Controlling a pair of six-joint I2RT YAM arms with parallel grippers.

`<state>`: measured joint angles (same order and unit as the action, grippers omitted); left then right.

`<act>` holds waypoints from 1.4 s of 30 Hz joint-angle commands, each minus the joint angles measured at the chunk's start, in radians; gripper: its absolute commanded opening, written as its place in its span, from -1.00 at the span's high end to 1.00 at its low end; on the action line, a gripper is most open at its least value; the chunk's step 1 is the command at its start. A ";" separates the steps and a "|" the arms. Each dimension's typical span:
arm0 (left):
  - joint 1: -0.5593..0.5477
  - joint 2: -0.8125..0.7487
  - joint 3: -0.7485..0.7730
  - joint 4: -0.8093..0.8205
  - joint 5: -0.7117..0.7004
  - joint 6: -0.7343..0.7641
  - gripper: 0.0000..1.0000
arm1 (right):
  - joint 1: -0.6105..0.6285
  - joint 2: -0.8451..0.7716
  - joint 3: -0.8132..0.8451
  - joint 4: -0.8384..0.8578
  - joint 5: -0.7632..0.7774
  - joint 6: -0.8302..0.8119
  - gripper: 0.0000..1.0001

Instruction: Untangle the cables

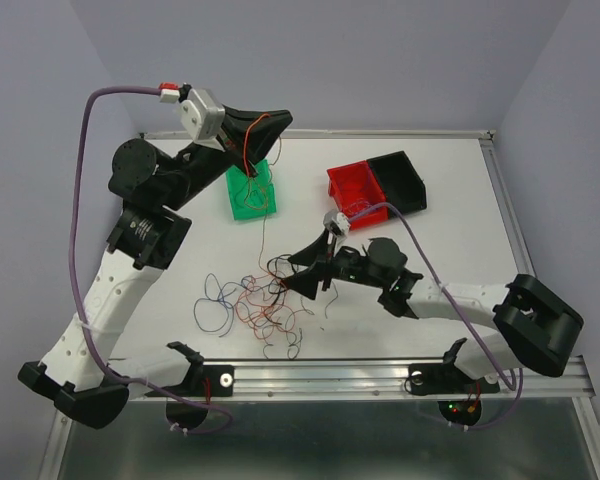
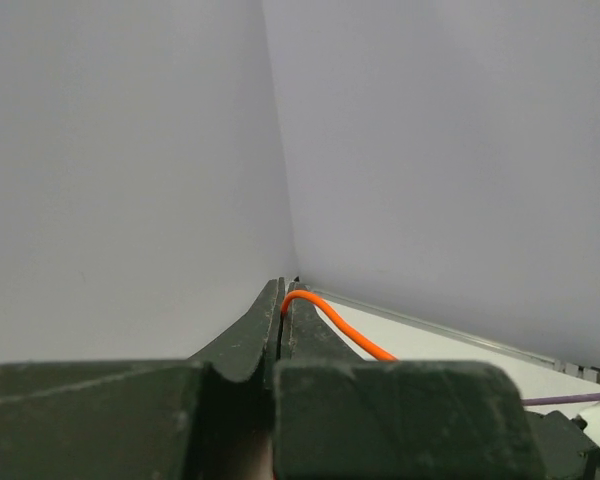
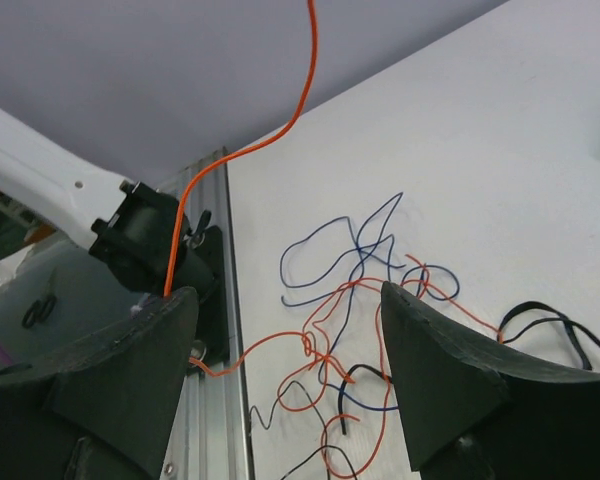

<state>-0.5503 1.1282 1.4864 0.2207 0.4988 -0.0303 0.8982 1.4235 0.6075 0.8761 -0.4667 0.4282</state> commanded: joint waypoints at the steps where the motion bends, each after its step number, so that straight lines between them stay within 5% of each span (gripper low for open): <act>1: -0.007 -0.082 0.009 0.063 -0.013 0.026 1.00 | 0.007 -0.110 -0.054 0.063 0.198 -0.052 -0.61; 14: -0.007 -0.051 0.037 0.048 0.014 0.006 1.00 | 0.030 -0.114 -0.008 0.008 0.034 -0.103 -0.79; 21: -0.005 -0.051 0.034 0.048 -0.003 0.015 1.00 | 0.093 0.003 0.090 -0.088 0.028 -0.158 -0.16; 22: -0.005 -0.053 0.026 0.048 -0.011 0.017 1.00 | 0.094 0.014 0.098 -0.100 0.022 -0.151 0.30; 25: -0.007 -0.054 0.000 0.023 -0.046 0.052 1.00 | 0.093 -0.056 0.098 -0.126 0.034 -0.148 0.99; 32: 0.068 -0.068 -0.230 -0.020 -0.209 0.167 1.00 | 0.094 -0.426 0.077 -0.340 0.267 -0.186 0.99; 37: 0.148 0.046 -0.377 -0.041 -0.125 0.119 1.00 | 0.094 -0.622 0.164 -0.539 0.460 -0.222 0.99; 42: 0.147 0.260 -0.354 -0.150 0.094 0.179 1.00 | 0.094 -0.683 0.279 -0.600 0.603 -0.278 0.99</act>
<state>-0.3973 1.2697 1.1118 0.1310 0.4187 0.0963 0.9855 0.7502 0.7605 0.3683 -0.0280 0.2142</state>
